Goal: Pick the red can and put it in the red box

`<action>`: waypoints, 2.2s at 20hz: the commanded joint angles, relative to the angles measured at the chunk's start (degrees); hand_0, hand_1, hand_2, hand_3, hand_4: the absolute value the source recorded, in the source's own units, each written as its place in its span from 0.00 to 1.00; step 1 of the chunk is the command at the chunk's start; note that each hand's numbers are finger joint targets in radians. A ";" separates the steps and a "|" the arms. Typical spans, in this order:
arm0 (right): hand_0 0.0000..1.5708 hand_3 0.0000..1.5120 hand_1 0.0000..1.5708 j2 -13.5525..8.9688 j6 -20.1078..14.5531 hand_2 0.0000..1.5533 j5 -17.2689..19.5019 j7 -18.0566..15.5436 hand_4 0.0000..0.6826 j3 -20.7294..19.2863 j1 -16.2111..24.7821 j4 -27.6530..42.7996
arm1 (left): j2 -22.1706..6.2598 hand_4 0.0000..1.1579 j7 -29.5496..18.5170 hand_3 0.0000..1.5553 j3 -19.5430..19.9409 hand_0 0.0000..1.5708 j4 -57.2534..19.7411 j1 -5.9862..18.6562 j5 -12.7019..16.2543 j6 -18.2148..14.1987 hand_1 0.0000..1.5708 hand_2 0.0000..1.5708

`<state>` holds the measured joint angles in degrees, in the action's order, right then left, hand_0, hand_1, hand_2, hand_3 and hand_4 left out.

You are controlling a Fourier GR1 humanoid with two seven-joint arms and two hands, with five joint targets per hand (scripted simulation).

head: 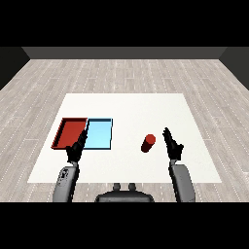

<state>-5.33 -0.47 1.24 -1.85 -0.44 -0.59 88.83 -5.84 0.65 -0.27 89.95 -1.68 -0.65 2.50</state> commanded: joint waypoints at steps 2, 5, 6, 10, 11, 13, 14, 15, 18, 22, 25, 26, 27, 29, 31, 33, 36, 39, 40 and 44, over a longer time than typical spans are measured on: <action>0.00 0.00 0.00 -3.43 4.79 0.00 -4.29 0.37 0.00 -4.64 0.95 -0.88 | 1.05 0.00 -0.30 0.00 1.07 0.00 -0.17 1.22 -0.39 -1.40 0.00 0.00; 0.00 0.00 0.00 -9.26 11.36 0.00 -9.62 -2.26 0.00 -10.62 2.02 -3.51 | 1.15 0.00 1.00 0.00 1.15 0.00 -0.33 2.80 -0.47 -1.84 0.00 0.00; 0.00 0.00 0.00 -10.95 13.22 0.00 -11.15 -1.89 0.00 -11.90 4.46 -1.34 | 1.90 0.00 -1.41 0.00 -0.25 0.00 2.67 -1.46 -1.57 -2.38 0.00 0.00; 0.00 0.00 0.00 -9.27 16.34 0.00 -14.51 -17.42 0.00 -13.91 3.40 0.01 | 1.58 0.00 -18.05 0.00 4.55 0.00 4.08 5.32 3.92 0.64 0.00 0.00; 0.00 0.00 0.00 -8.25 15.89 0.00 -12.62 -19.27 0.00 -12.72 4.66 0.66 | 3.02 0.00 -19.20 0.00 3.28 0.00 5.93 1.83 4.60 1.18 0.00 0.00; 0.00 0.00 0.00 -9.43 19.01 0.00 -13.68 -22.36 0.00 -14.37 5.13 -3.16 | 3.93 0.00 -20.92 0.00 2.61 0.00 1.97 5.09 0.99 -1.59 0.00 0.00; 0.00 0.00 0.00 -11.80 19.83 0.00 -15.82 -19.92 0.00 -16.71 0.97 -5.36 | 4.52 0.00 -25.59 0.00 2.15 0.00 0.98 0.39 1.27 -0.28 0.00 0.00; 0.00 0.00 0.00 -10.13 18.64 0.00 -15.17 -20.70 0.00 -16.12 0.80 -4.71 | 3.50 0.00 -19.52 0.00 4.42 0.00 1.41 6.54 4.08 -0.48 0.00 0.00; 0.00 0.00 0.00 -11.06 21.13 0.00 -14.87 -21.71 0.00 -16.94 0.12 -7.23 | 3.39 0.00 -20.25 0.00 2.55 0.00 5.62 1.74 2.30 -0.34 0.00 0.00; 0.00 0.00 0.00 -8.42 20.05 0.00 -11.84 -23.15 0.00 -14.92 0.82 -8.45 | 3.22 0.00 -23.12 0.00 3.40 0.00 1.10 4.11 3.77 1.31 0.00 0.00; 0.00 0.00 0.00 -9.96 21.04 0.00 -15.53 -17.31 0.00 -15.95 -1.37 -5.01 | 3.19 0.00 -23.58 0.00 4.23 0.00 0.61 4.63 3.69 0.45 0.00 0.00; 0.00 0.00 0.00 -5.86 17.38 0.00 -12.03 -18.34 0.00 -12.74 -0.66 -4.84 | 2.86 0.00 -22.58 0.00 4.58 0.00 -0.75 5.51 4.88 1.52 0.00 0.00; 0.00 0.00 0.00 -8.47 21.44 0.00 -13.32 -20.51 0.00 -15.14 0.48 -7.85 | 4.36 0.00 -24.04 0.00 3.02 0.00 1.21 3.01 4.09 0.62 0.00 0.00; 0.00 0.00 0.00 -5.95 20.20 0.00 -11.15 -20.87 0.00 -12.59 2.98 -5.83 | 4.78 0.00 -25.24 0.00 1.79 0.00 1.59 1.24 3.88 1.67 0.00 0.00; 0.00 0.00 0.00 -7.14 18.84 0.00 -14.40 -14.11 0.00 -13.71 -4.03 -6.87 | 4.67 0.00 -21.82 0.00 1.84 0.00 0.92 5.21 3.25 0.06 0.00 0.00; 0.00 0.00 0.00 -5.32 16.96 0.00 -10.80 -16.97 0.00 -11.87 -3.76 -8.47 | 4.54 0.00 -28.87 0.00 3.09 0.00 -0.34 -0.67 4.15 1.90 0.00 0.00; 0.00 0.00 0.00 -4.94 18.23 0.00 -13.36 -14.06 0.00 -11.75 -3.27 -6.70 | 3.52 0.00 -22.61 0.00 3.91 0.00 -0.86 7.05 4.90 0.66 0.00 0.00; 0.00 0.00 0.00 -5.35 19.64 0.00 -12.42 -17.57 0.00 -12.11 -5.02 -14.60 | 5.72 0.00 -29.00 0.00 1.63 0.00 -0.67 0.68 2.77 -0.14 0.00 0.00; 0.00 0.00 0.00 -2.65 18.01 0.00 -11.58 -17.29 0.00 -10.06 -1.53 -9.85 | 5.21 0.00 -25.50 0.00 1.78 0.00 1.73 1.19 4.31 0.90 0.00 0.00; 0.00 0.00 0.00 -3.31 17.29 0.00 -11.56 -16.01 0.00 -10.07 -7.84 -15.26 | 3.89 0.00 -26.54 0.00 2.83 0.00 1.23 0.79 5.11 2.35 0.00 0.00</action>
<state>-9.20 17.43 -10.16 -19.00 -11.19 -6.60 74.65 -1.82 -24.83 3.03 90.99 0.41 4.56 4.08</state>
